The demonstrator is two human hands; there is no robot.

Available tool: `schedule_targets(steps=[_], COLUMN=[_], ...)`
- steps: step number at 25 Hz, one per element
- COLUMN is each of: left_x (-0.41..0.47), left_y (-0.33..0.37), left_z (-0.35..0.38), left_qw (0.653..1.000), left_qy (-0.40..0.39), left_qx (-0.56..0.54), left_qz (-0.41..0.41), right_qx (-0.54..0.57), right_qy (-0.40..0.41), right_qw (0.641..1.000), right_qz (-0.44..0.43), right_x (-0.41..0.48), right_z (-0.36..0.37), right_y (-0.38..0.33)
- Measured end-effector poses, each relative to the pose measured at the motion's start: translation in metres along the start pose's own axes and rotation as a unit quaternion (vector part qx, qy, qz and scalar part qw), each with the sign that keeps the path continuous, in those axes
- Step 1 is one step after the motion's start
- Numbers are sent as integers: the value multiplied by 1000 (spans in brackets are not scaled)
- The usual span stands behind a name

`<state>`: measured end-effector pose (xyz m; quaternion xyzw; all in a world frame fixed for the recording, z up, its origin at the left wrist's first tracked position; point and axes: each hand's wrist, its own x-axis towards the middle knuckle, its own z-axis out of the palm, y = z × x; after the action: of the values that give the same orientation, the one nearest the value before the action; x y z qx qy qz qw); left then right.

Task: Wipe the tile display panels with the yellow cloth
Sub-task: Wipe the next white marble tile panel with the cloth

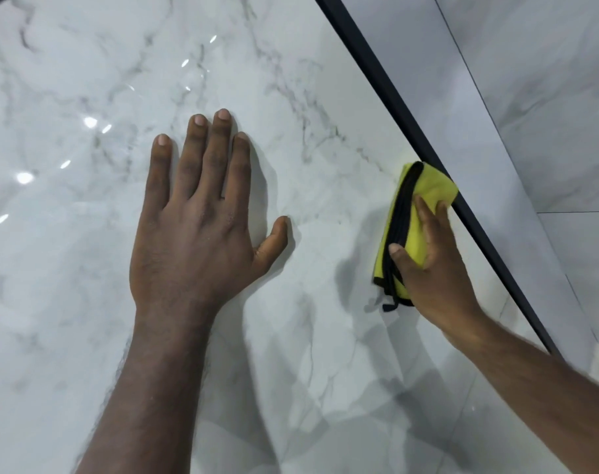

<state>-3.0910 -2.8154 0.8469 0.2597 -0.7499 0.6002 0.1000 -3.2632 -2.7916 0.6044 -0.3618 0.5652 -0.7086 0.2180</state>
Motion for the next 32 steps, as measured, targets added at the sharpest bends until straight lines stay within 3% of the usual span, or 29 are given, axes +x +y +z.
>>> schedule_targets(steps=[3, 5, 8, 10, 13, 15, 19, 22, 24, 26, 29, 30, 32], left_x=[0, 0, 1, -1, 1, 1, -1, 1, 0, -2, -15, -22, -38], left_y=[0, 0, 1, 1, 1, -1, 1, 0, -4, -10, -23, -28, -38], left_z=[0, 0, -1, -1, -1, 0, 0, 1, 1, -1, -10, -12, -18], left_qw=[1000, 1000, 1000, 1000, 1000, 1000, 1000, 1000, 999, 997, 995, 995, 996], left_qy=[0, -2, -1, 1, 0, -1, -2, 10, 21, 46, 62, 61, 56], left_qx=[-4, -4, -5, -4, -7, -12, -6, -7, -29, -62, -78, -77, -69], left_qz=[0, -2, -2, -7, -3, 0, 0, 1, 6, 11, -18, -27, -27], right_qx=[-6, -28, -18, 10, -24, -14, 24, -6, -21, -18, -10, -34, -64], right_qy=[-77, -78, 33, 46, -26, -38, 12, -55, -59, -4, 50, 40, 9], right_qw=[994, 990, 999, 999, 996, 992, 1000, 995, 988, 995, 997, 998, 992], right_qz=[-82, -116, -27, 27, -87, -116, 9, -87, -143, -103, 52, 26, -105], right_x=[0, 6, 1, -14, -20, -7, -11, -22, -8, 9, -21, -44, -74], right_z=[-1, -5, 2, 16, 22, 14, 14, 24, 23, 18, 31, 45, 69], right_y=[-14, -12, 8, 7, -5, -2, 15, -11, -32, -36, -37, -44, -73])
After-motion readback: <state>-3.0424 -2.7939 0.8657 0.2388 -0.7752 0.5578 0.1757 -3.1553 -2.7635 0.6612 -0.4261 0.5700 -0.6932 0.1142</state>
